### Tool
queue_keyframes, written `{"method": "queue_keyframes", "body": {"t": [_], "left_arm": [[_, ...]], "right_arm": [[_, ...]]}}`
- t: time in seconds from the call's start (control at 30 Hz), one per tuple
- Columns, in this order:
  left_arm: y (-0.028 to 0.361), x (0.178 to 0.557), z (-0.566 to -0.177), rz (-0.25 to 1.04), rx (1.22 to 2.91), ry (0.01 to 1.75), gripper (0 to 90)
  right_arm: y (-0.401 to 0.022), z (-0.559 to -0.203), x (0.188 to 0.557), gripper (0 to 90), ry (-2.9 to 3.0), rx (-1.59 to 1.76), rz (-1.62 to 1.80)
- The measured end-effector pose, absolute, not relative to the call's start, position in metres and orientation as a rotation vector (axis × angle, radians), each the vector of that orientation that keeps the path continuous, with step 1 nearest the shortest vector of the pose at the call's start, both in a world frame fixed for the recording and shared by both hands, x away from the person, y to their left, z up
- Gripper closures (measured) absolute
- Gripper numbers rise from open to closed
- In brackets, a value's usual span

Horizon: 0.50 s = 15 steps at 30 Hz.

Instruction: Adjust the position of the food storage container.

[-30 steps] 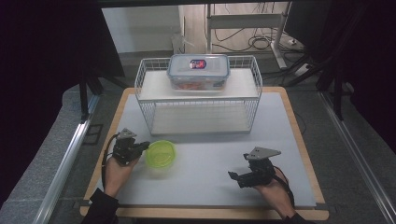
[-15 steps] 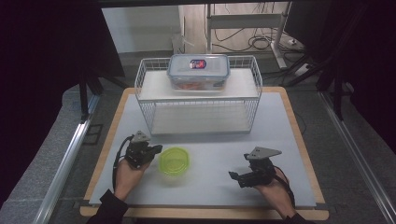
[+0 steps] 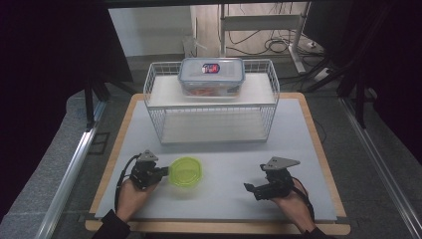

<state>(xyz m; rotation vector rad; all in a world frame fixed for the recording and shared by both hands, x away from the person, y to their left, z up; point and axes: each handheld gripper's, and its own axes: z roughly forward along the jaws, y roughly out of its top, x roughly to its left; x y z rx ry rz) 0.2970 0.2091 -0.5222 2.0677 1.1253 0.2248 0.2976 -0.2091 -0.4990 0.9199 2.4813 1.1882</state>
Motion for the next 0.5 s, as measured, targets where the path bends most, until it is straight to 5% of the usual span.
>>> {"method": "queue_keyframes", "body": {"t": [0.5], "left_arm": [[0.191,0.300,-0.528,0.168,2.115,1.080,90.0]], "right_arm": [[-0.208,-0.501,0.298,8.1,2.493,0.922,1.173]]}}
